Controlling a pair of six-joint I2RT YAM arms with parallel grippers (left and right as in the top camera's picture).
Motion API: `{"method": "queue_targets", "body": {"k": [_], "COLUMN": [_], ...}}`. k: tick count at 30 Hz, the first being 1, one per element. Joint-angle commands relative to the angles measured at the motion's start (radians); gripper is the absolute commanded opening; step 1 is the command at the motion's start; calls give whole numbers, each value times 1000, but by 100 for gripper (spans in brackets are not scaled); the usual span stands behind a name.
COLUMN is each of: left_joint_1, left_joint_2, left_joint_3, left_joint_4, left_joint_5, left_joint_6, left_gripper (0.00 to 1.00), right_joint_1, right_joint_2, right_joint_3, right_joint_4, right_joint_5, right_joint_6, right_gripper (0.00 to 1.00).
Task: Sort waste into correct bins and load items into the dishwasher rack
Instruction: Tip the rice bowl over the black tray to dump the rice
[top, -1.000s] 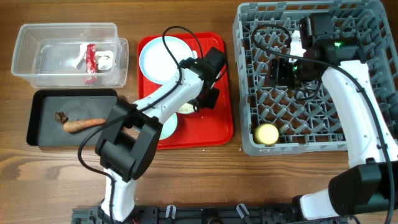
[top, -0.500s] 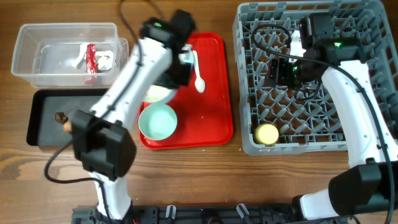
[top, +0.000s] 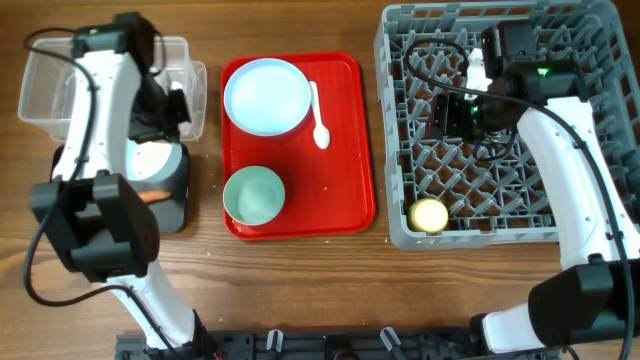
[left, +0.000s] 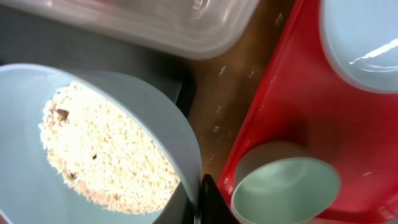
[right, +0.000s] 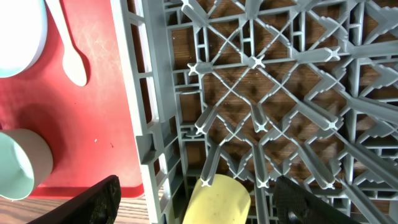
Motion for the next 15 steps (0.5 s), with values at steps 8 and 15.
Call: {"method": "queue_targets", "body": {"k": [8,15], "left_joint_1": [284,487], "left_joint_2": [-32,-32], "left_joint_3": [-7,-213], "left_joint_4": [-77,-77], "left_joint_5": [702,1005], "left_joint_6": [465,731], "left_gripper": [4,4], "right_joint_1": [1,1], "right_joint_2": [-15,-15], "right_joint_3": [17,17], "right_joint_4": [-3,-9], "right_joint_5": [8,1], "right_joint_6": [-9,-3], "right_gripper": [80,80]}}
